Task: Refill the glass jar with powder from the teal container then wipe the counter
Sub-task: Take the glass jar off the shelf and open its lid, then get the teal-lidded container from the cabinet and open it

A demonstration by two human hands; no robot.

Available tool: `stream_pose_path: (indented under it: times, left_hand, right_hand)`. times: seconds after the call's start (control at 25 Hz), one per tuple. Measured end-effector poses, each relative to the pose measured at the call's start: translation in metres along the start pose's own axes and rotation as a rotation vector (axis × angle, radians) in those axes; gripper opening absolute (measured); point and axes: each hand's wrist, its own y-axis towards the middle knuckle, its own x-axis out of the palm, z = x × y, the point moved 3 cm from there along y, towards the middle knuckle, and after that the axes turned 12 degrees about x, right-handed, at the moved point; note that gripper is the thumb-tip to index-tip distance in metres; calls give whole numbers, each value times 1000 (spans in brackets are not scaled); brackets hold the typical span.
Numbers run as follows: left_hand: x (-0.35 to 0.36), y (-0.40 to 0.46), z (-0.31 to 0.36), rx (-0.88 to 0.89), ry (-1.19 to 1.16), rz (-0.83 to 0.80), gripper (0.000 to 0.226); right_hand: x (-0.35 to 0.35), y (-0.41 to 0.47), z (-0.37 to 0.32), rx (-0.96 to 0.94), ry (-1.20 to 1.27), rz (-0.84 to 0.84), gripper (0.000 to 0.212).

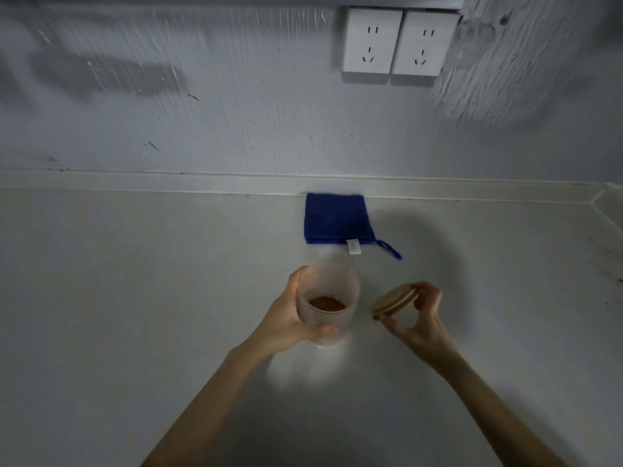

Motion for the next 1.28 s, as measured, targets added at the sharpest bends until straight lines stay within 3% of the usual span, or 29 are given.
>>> stream_pose_path:
  times: [0.24,0.48,0.8,1.04,1.16,1.28]
  left_hand:
    - [1,-2,-3,-18,29,25,93]
    - [4,-4,-5,-13,14,54,94]
    - [9,-11,-1,6,-1,108,89]
    - [18,-47,9,-25,89,162,84]
    - [22,-71,5,-166,277,250,84]
    - [27,-94,13,-110,455,256,75]
  right_hand:
    - [1,-12,24,139,-167,55,98]
    - [-1,-20,35,46,-443,80,91]
    - [3,-23,43,-20,-545,58,89]
    - [7,-39,37,-71,-552,27,94]
    - [10,-49,34,-119,-570,5,91]
    - [14,-67,26,-174,-579,-11,85]
